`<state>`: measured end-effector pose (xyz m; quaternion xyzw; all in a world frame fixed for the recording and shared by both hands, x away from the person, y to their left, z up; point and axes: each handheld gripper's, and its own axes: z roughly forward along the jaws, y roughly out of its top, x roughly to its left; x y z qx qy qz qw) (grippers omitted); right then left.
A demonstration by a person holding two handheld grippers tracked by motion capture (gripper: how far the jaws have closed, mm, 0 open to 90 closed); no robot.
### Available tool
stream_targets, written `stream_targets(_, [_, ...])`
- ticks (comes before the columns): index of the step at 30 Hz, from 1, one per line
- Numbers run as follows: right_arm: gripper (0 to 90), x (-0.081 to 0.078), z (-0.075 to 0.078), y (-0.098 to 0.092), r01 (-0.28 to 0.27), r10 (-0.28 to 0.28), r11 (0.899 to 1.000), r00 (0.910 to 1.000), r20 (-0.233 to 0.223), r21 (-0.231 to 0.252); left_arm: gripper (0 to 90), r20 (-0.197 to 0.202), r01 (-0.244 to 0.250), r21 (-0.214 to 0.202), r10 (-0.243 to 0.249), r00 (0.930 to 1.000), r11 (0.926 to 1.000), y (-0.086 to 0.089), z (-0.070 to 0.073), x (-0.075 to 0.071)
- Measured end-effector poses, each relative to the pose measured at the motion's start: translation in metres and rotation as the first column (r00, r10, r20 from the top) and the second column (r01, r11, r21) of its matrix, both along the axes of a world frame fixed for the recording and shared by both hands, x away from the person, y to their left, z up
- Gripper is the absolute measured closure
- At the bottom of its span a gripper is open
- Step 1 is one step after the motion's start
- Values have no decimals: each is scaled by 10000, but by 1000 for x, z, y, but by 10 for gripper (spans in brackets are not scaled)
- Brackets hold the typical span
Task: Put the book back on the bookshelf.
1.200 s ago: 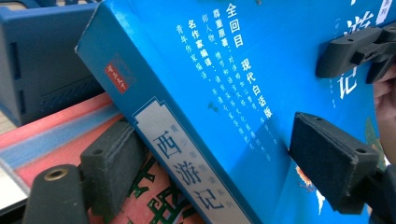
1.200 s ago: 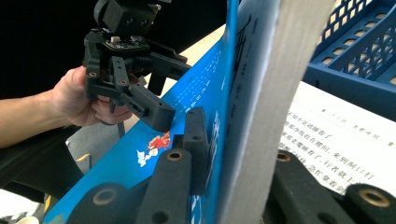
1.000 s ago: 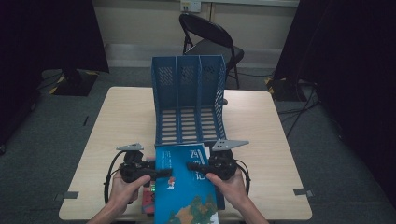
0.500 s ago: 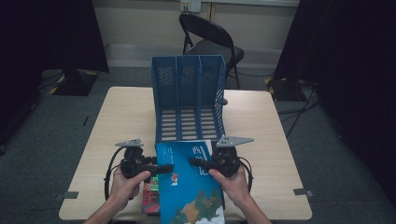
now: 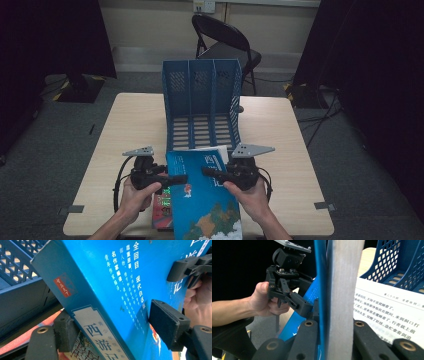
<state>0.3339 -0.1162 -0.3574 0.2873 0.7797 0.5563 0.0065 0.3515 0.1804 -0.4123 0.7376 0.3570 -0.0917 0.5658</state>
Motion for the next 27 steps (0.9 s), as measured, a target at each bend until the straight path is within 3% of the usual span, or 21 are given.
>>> stream_targets(5, [822,0,2,-1,160,-160,9999,9999,-9,-31,289,110,185,138,-187,9998,9997,-1,7,3])
stream_targets(8, [822,-2,9,-1,171,-171,9998,9998,112,-25,328,87,327,-137,-325,9994,9994,3,12,6])
stream_targets(12, [822,-1,20,-1,108,-110,9999,9997,231,94,349,508,294,-260,-281,9983,9992,7,24,4])
stream_targets(17, [822,-2,31,-2,-3,-8,9995,9993,375,304,429,874,458,-837,-384,9954,9954,12,35,3])
stream_targets(21, [823,2,34,-1,-43,35,9997,9993,360,226,454,873,446,-772,-378,9955,9960,13,38,2])
stream_targets(26, [822,2,39,2,-72,63,9998,9985,544,159,494,1049,356,-1137,-237,9942,9929,17,44,3])
stream_targets(27, [823,3,41,2,-92,83,9998,9982,598,152,499,1125,187,-1377,-32,9937,9903,18,47,4])
